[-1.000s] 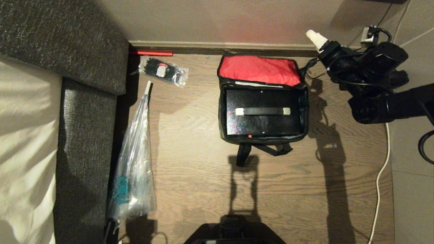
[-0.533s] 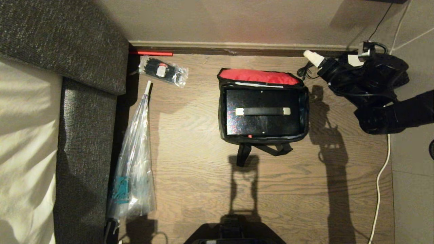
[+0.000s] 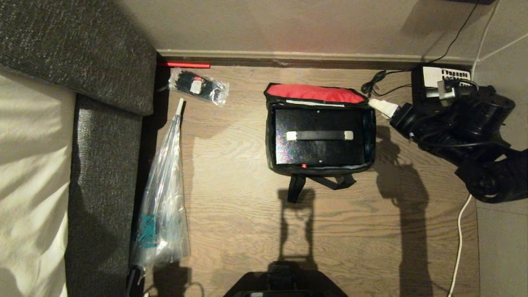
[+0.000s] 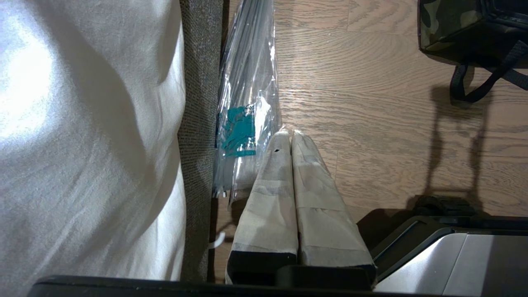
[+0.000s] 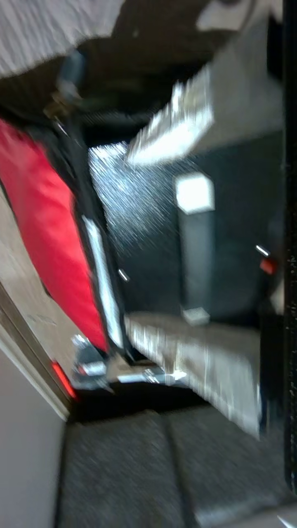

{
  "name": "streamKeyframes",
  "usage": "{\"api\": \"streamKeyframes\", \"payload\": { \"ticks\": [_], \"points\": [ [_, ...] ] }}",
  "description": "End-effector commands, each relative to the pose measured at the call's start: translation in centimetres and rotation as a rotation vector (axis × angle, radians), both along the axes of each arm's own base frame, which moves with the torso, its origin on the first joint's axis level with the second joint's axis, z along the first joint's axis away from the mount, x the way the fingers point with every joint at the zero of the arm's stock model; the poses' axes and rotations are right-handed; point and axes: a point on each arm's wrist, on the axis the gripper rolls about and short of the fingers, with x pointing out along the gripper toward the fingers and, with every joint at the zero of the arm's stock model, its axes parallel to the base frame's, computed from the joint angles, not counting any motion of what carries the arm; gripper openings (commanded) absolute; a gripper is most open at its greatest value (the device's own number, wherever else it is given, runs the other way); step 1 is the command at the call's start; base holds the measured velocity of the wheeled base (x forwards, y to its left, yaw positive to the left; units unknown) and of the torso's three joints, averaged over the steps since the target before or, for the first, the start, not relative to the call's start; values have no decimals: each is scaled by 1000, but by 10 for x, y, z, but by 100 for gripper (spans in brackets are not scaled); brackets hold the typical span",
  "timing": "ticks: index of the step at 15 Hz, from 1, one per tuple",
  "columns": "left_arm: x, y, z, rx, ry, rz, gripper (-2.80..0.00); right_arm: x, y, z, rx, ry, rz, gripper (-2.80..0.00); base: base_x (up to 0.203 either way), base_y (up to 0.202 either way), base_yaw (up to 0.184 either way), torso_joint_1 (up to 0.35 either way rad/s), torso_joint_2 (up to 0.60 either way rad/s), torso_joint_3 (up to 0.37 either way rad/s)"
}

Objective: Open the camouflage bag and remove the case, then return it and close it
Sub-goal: Grip the handle

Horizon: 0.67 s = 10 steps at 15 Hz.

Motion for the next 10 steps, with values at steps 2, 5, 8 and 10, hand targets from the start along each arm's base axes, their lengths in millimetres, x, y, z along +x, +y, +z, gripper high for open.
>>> {"api": "streamKeyframes", "payload": {
  "ticks": [2,5,8,10],
  "points": [
    [0,0,0,0,0,0,-280,-38,-2,14,-1,1,18,-280,0,0,0,0,0,0],
    [0,0,0,0,0,0,-280,-81,-5,3,-11,68,23,-280,0,0,0,0,0,0],
    [0,0,0,0,0,0,-280,-124,-8,-7,-67,83,12,-280,0,0,0,0,0,0],
    [0,0,0,0,0,0,-280,-146,-11,-9,-124,75,-14,-280,0,0,0,0,0,0]
  ]
}}
